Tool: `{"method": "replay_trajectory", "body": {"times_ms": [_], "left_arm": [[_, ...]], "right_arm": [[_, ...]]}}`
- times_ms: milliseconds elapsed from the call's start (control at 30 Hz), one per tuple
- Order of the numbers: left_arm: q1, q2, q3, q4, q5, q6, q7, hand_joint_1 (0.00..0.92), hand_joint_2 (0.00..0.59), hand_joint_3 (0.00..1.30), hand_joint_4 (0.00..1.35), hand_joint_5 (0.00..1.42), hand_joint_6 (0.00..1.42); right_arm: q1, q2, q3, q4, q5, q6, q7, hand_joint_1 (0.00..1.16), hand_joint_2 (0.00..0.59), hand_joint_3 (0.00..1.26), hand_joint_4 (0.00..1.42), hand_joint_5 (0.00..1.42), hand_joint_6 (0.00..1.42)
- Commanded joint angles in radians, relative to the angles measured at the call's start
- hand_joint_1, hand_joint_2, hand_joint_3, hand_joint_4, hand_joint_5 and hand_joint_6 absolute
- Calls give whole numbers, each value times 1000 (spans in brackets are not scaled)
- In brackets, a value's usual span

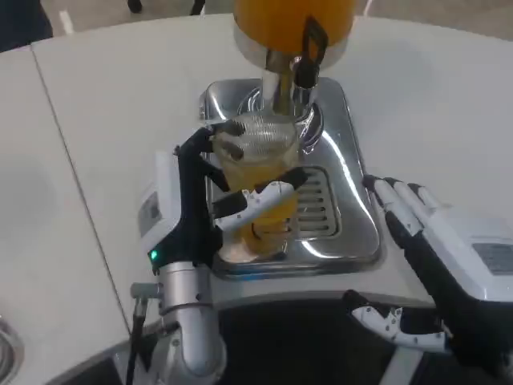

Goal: Grasp the cup under the faucet to collect the drink, then remove the cup.

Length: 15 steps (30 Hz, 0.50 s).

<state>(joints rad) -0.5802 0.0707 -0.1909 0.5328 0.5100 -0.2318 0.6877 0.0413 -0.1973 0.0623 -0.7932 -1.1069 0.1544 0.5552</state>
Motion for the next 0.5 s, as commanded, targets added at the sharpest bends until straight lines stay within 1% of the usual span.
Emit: {"method": "replay_trajectory", "body": {"times_ms": [33,200,300,367,500], "left_arm": [[31,3,11,-79,4,-15,-14,691,0,1126,1073,1333,1424],[70,54,57,-132,-15,-23,-51,691,0,1128,1073,1333,1424],[99,69,80,-171,-21,-24,-65,691,0,1129,1073,1343,1424],[123,79,93,-194,-25,-28,-79,691,0,1129,1071,1345,1424],[158,95,109,-232,-32,-22,-102,691,0,1129,1069,1347,1424]], "right_arm": [[22,-16,0,-6,0,-16,-24,606,343,0,0,0,80],[40,-49,-29,-8,4,-34,-45,607,344,0,0,0,80],[40,-70,-45,4,20,-44,-59,609,346,0,0,0,80],[31,-80,-48,11,28,-45,-63,611,347,0,0,0,80],[11,-85,-44,15,29,-47,-76,610,346,0,0,0,80]]}}
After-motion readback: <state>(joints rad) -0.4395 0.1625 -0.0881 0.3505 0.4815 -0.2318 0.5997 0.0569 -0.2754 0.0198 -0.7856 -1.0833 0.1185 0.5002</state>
